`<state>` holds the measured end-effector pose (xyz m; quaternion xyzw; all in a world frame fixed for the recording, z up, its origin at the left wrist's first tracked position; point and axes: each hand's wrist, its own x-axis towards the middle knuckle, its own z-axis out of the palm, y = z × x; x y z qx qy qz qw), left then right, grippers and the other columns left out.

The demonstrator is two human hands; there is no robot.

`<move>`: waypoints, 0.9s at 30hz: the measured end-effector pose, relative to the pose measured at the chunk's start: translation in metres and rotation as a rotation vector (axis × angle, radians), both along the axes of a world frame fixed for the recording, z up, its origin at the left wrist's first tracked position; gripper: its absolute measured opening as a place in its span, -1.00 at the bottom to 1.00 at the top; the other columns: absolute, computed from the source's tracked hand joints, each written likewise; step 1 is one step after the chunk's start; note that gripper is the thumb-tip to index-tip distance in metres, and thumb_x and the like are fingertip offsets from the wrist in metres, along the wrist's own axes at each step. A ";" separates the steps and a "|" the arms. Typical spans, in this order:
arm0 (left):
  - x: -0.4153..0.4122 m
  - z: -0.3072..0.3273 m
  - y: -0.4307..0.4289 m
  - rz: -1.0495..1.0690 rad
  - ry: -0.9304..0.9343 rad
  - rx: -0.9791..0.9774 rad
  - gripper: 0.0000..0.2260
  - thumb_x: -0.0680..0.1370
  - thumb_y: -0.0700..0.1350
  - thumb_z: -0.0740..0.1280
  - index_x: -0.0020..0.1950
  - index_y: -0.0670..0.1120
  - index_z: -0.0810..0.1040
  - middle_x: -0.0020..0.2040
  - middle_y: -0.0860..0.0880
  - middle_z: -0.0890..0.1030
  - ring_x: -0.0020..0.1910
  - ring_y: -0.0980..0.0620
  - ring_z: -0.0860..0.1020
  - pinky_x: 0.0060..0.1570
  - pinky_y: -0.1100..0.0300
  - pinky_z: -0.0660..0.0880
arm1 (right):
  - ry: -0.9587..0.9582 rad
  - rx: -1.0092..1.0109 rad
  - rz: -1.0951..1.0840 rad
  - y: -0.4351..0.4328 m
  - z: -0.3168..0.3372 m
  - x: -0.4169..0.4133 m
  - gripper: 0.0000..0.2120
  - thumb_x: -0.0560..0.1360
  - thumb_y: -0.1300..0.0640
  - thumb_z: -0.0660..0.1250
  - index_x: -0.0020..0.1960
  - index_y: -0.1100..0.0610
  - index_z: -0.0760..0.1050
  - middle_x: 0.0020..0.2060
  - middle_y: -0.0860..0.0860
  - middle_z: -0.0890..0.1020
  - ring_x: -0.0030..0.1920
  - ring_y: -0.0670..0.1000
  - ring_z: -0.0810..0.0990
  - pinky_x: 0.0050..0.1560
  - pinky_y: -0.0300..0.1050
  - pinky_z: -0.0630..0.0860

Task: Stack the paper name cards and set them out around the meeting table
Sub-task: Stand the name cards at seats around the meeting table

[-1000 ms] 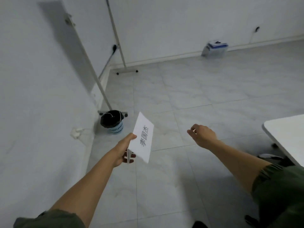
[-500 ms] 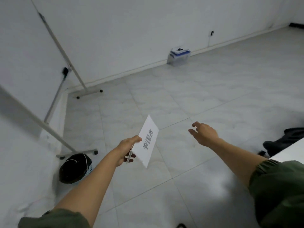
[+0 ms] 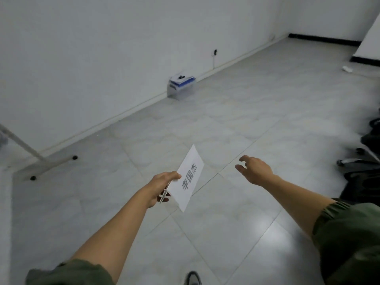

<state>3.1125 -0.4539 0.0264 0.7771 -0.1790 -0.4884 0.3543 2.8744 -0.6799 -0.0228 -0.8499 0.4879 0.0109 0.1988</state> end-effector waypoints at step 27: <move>0.058 0.015 -0.710 -0.585 -0.003 -0.016 -0.59 0.22 0.13 0.41 0.02 0.05 0.63 -0.05 -0.03 0.66 -0.12 -0.03 0.57 -0.10 0.13 0.43 | -0.007 -0.018 -0.570 -0.561 0.019 -0.027 -0.53 0.59 -0.21 0.15 0.39 0.04 0.38 0.23 0.07 0.57 0.22 0.13 0.52 0.08 -0.02 0.45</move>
